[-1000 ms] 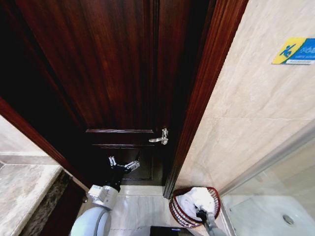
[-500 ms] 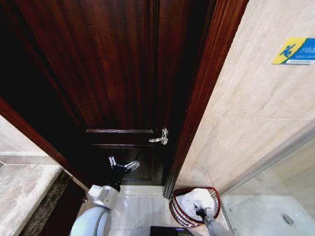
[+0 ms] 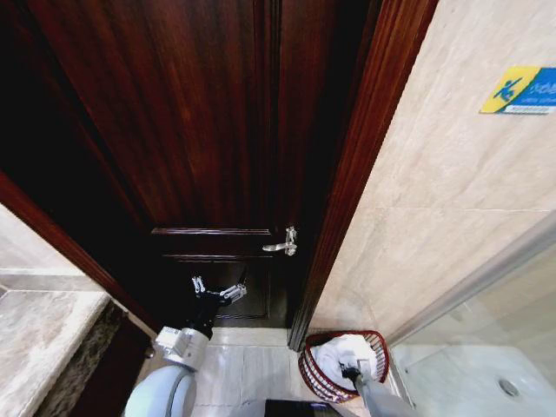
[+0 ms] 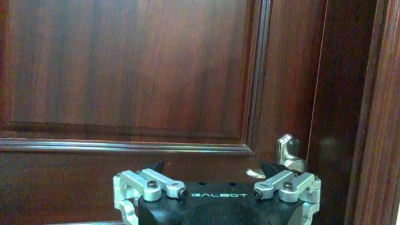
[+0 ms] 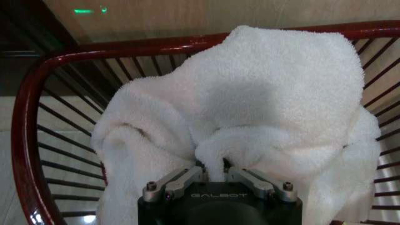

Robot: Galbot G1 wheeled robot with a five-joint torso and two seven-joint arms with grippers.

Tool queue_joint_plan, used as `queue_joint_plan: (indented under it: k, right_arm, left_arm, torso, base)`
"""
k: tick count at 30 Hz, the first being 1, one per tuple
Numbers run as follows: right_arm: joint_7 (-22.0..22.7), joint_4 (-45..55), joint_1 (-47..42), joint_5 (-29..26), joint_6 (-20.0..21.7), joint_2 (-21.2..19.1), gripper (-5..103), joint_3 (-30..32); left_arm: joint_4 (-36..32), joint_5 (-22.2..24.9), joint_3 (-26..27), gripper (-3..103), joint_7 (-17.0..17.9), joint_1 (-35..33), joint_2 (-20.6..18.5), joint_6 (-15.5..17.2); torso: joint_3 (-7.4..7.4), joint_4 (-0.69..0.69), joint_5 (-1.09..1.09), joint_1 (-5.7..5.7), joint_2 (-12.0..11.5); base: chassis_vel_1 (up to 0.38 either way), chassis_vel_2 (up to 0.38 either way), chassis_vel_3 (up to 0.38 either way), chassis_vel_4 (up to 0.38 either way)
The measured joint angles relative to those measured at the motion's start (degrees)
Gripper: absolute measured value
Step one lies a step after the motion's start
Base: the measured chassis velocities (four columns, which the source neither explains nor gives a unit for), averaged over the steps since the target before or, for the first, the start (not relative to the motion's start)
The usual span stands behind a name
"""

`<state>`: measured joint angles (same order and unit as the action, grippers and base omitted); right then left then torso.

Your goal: Discard the used towel into the hamper.

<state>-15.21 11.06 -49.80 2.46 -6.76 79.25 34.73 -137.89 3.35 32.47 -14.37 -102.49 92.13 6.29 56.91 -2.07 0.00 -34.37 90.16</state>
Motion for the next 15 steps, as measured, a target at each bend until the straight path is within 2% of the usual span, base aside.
queue_joint_plan:
  k: [6,15]
  right_arm:
    - [0.0,0.1,0.0,-0.2,0.5,0.0,5,0.0]
    - [0.4,-0.1,-1.2,-0.3,1.1,0.6,5,0.1]
  left_arm:
    - [0.0,0.0,0.0,100,0.0,0.0,0.0,0.0]
    - [0.0,0.0,0.0,100,0.0,0.0,0.0,0.0]
  torso:
    - [0.00,0.01,0.00,0.01,0.0]
    - [0.01,0.02,0.00,-0.06,0.0]
  base:
    - [0.000,0.000,0.000,0.000]
    - [-0.068,0.079,0.085,-0.075]
